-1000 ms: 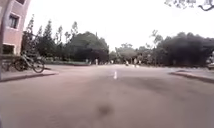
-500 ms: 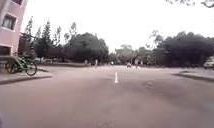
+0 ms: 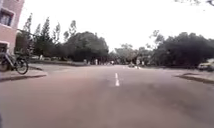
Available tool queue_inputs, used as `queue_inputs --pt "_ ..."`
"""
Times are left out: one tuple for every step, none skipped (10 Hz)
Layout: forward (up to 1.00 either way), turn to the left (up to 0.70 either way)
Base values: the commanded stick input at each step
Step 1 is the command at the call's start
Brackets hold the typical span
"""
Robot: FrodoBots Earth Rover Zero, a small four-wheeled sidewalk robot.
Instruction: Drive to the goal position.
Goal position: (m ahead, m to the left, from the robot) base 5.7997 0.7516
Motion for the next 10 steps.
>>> queue_inputs --pt "1.0 0.0" --pt "1.0 0.0" --pt "1.0 0.0" --pt "1.0 0.0" --pt "1.0 0.0" --pt "1.0 0.0" --pt "1.0 0.0" --pt "1.0 0.0" --pt "1.0 0.0" --pt "1.0 0.0"
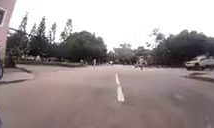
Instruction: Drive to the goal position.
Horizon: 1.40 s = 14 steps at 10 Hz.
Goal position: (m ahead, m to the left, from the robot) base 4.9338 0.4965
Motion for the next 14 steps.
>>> queue_inputs --pt "1.0 0.02" --pt "1.0 0.21" --pt "1.0 0.27" --pt "1.0 0.27" --pt "1.0 0.27" --pt "1.0 0.27" --pt "1.0 0.27" --pt "1.0 0.0" --pt "1.0 0.0" --pt "1.0 0.0" --pt "1.0 0.0" --pt "1.0 0.0" --pt "1.0 0.0" --pt "1.0 0.0"
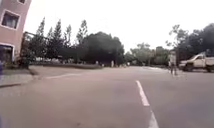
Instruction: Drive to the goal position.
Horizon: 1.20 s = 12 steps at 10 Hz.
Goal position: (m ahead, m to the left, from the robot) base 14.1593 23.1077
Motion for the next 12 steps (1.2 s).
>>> queue_inputs --pt "1.0 0.0" --pt "1.0 0.0" --pt "1.0 0.0" --pt "1.0 0.0" --pt "1.0 0.0" --pt "1.0 0.0" --pt "1.0 0.0" --pt "1.0 0.0" --pt "1.0 0.0" --pt "1.0 0.0" --pt "1.0 0.0" --pt "1.0 0.13"
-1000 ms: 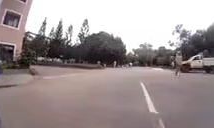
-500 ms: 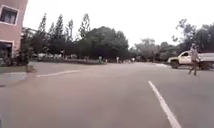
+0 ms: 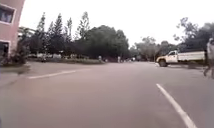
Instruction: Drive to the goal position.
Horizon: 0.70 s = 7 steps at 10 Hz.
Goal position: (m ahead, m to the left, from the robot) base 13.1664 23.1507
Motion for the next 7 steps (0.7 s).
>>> queue_inputs --pt "1.0 0.27" --pt "1.0 0.27" --pt "1.0 0.15" --pt "1.0 0.0" --pt "1.0 0.0" --pt "1.0 0.0" --pt "1.0 0.0"
